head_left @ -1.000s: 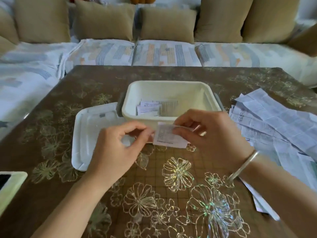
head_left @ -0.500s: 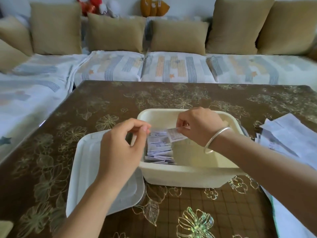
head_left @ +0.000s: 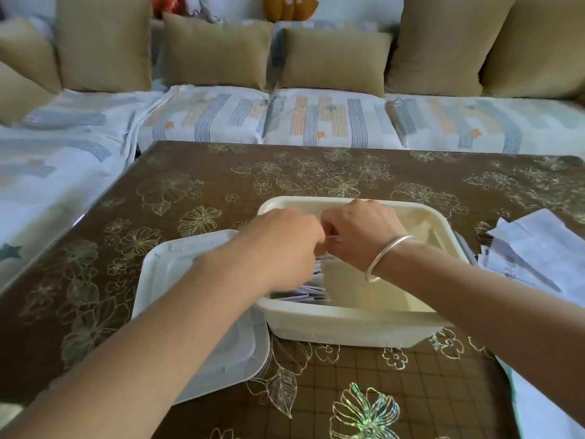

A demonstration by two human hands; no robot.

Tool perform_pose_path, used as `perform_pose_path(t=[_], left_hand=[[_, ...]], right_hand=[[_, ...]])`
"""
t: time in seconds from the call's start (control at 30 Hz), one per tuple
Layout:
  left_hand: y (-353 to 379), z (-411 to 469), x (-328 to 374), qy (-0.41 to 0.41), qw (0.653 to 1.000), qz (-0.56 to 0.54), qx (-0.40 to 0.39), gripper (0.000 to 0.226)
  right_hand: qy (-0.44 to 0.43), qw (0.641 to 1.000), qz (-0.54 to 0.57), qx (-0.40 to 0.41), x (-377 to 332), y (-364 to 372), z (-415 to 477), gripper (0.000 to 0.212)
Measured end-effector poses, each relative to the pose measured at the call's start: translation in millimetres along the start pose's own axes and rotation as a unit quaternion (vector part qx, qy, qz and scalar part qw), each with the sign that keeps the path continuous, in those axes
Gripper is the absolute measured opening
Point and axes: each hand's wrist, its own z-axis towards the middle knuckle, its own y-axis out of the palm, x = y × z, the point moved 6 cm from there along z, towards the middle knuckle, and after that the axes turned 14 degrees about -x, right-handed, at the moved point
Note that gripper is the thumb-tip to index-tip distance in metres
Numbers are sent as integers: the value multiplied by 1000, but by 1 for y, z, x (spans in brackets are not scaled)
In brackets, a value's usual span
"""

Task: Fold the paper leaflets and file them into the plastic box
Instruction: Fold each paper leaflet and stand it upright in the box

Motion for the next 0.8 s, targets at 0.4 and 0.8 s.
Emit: perform_pose_path(t=[0.4, 0.8], left_hand=[[30, 29, -7, -48, 987, 57, -141, 29], [29, 30, -8, -37, 986, 34, -160, 30]], right_hand=[[28, 998, 11, -64, 22, 7, -16, 10], [16, 999, -17, -33, 13, 4, 1, 9]])
